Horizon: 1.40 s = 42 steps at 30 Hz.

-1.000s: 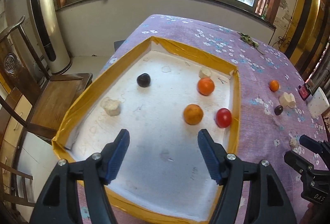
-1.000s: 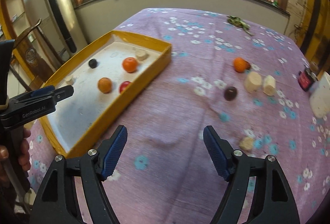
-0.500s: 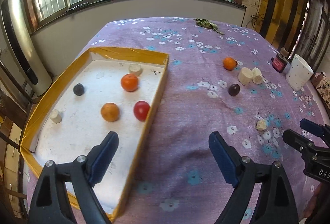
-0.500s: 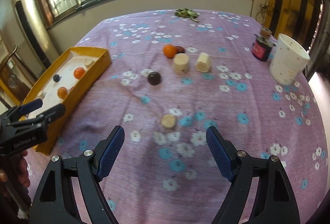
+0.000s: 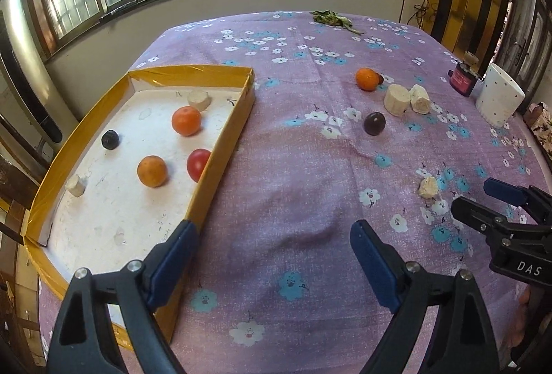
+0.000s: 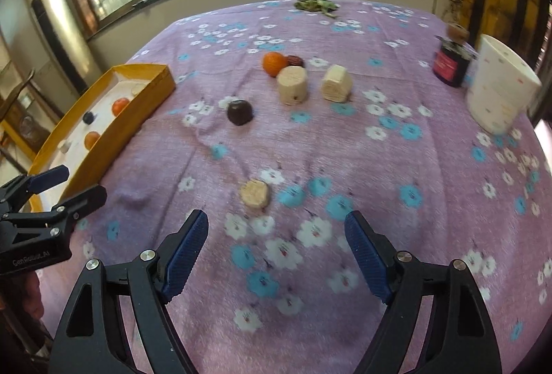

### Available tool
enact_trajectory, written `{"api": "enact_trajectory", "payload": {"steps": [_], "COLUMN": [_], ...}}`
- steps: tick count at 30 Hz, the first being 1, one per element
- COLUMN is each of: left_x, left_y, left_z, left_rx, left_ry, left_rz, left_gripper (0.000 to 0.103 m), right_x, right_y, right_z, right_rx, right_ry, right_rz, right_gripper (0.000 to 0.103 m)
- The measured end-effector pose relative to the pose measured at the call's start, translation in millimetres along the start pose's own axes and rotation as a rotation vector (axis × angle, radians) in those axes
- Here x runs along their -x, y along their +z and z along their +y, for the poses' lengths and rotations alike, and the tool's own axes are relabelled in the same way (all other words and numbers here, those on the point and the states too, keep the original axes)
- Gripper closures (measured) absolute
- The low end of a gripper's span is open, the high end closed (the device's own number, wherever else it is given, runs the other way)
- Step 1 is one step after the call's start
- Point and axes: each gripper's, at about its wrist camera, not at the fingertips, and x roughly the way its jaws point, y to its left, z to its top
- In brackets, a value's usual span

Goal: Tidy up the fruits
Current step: 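Withdraw both tools from the tray toward the remaining items, then grasp a small round rice cake with the right tool while the left tool grasps a dark plum, then carry the rice cake and plum over the yellow tray with both tools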

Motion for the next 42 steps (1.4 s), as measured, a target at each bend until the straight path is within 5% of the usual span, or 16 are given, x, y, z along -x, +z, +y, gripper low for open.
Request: {"api": "enact_trajectory", "payload": {"steps": [6,14,31,36,38,42], "left_x": [1.9,-5.3,-58.2,-89.6,-103.4,-106.4], "left_y": [-5.8,-5.8,75.1,91.5,91.3,85.7], "left_z": [12.9,15.2,-82.0,-98.7,-98.9,-99.3], "left_rx": [0.032,0.054,-0.086,-0.086,-0.068,-0.082], "left_ry": [0.014,-0.005,-0.141,-0.180,-0.196,-0.204], "left_rz": [0.012,0.031,-0.022,0.020,0.068,0.055], "left_gripper": [0.011,0.011,0.012,0.033,0.055,0.075], "right_x": [-27.6,-41.3,-7.6,-6.1,-6.8,-7.3], "right_y": [7.2,7.8,-4.6,-7.0,-7.0,-7.5], "right_z": [9.7,11.0,-38.7,-52.4,-54.5,-57.8], "right_rx": [0.048,0.089,0.041,0.011,0.008,0.001], "right_ry": [0.067,0.062,-0.026,-0.015,-0.013,-0.010], "right_rz": [0.018,0.026,0.000,0.005,0.004,0.003], "right_gripper": [0.030,0.079,0.081,0.081,0.081,0.081]}}
